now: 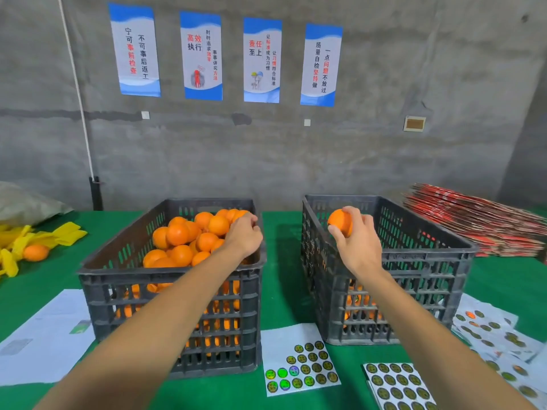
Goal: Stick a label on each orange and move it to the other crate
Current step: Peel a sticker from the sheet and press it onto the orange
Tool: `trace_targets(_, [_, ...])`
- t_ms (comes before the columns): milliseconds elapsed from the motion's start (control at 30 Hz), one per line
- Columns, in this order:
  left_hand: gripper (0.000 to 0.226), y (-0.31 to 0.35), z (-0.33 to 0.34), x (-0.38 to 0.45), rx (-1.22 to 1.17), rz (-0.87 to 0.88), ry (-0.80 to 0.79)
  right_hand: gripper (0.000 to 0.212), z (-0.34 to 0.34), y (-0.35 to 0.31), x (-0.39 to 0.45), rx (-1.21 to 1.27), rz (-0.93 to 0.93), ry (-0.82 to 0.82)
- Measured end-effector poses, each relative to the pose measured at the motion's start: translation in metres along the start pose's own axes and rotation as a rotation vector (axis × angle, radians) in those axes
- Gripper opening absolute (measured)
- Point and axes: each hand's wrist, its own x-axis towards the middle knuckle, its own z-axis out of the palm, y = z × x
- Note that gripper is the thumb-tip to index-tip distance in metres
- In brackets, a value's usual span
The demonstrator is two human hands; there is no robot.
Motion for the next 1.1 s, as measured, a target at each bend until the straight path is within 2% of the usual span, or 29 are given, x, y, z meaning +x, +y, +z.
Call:
trace_targets(233, [0.07, -0.032, -0.011, 0.043, 0.372, 0.096, -0.091, 0.038, 0.002, 0.002, 0.015, -0.145, 0.083, -0.041])
trace_targets(400, [0.082, -0.045, -0.009, 0.079, 0.363, 0.097, -0.092, 0.044, 0.01, 0.004, 0.013, -0.237, 0.051, -0.019])
trace_targets(700, [0.098, -0.048, 0.01, 0.113, 0.426, 0.044, -0.267, 0.043, 0.014, 0.005, 0.015, -0.315, 0.028, -0.032])
trace_targets(833, [0.098, -0.045, 0.017, 0.121, 0.509, -0.025, -0.339, 0.043, 0.016, 0.004, 0.016, -0.314, 0.017, -0.021])
trace_targets(967, [0.1, -0.041, 0.016, 0.116, 0.701, -0.15, -0.25, 0.043, 0.018, 0.006, 0.017, -0.299, 0.009, -0.012])
trace_targets(1100, [0.093, -0.028, 0.01, 0.1, 0.627, -0.169, -0.168, 0.042, 0.017, 0.007, 0.014, -0.259, -0.005, 0.023])
